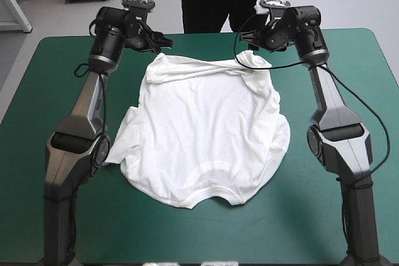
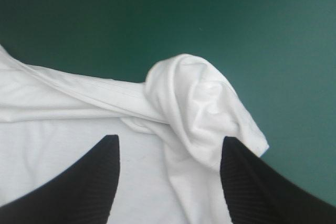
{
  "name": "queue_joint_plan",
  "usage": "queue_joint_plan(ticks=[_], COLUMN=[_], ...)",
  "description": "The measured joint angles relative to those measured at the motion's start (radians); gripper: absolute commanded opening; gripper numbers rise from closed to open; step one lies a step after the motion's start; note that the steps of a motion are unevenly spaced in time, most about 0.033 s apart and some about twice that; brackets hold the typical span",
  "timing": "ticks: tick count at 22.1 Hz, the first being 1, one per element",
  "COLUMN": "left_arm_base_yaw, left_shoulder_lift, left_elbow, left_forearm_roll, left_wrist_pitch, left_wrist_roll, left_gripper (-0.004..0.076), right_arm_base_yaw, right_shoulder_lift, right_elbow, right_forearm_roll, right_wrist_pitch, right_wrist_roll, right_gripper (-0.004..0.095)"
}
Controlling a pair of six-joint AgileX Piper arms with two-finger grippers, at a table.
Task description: Fold the cloth
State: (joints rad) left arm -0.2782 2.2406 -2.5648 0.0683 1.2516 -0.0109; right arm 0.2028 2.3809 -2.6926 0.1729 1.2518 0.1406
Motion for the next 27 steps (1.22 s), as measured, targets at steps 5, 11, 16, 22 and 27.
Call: queue_joint_plan(ticks=[5, 11, 16, 22, 27], left_arm_base_yaw=[0.000, 0.000, 0.000, 0.000, 0.000], left_shoulder_lift=[-0.243, -0.601, -0.858, -0.984, -1.024], left_elbow=[0.036, 0.515, 0.865, 1.079, 1.295], left_forearm_roll=[-0.068, -0.108, -0.178, -0.193, -0.196], left_wrist_pitch=[0.000, 0.001, 0.002, 0.001, 0.001], left_wrist_roll=[0.011, 0.011, 0.033, -0.005, -0.032], left_gripper=[0.0434, 0.0400, 0.0414, 0.0414, 0.0414], right_arm_base_yaw=[0.006, 0.007, 0.007, 0.007, 0.007], right_shoulder_lift=[-0.169, -0.487, -0.701, -0.757, -0.759], right_elbow=[0.068, 0.548, 0.864, 0.945, 0.950], right_forearm_roll=[0.041, -0.015, -0.036, -0.037, -0.037], right_wrist_pitch=[0.000, 0.000, 0.000, 0.000, -0.001], right_wrist_roll=[-0.041, -0.076, -0.081, -0.080, -0.065], right_gripper=[0.0451, 0.0451, 0.0451, 0.0450, 0.0450])
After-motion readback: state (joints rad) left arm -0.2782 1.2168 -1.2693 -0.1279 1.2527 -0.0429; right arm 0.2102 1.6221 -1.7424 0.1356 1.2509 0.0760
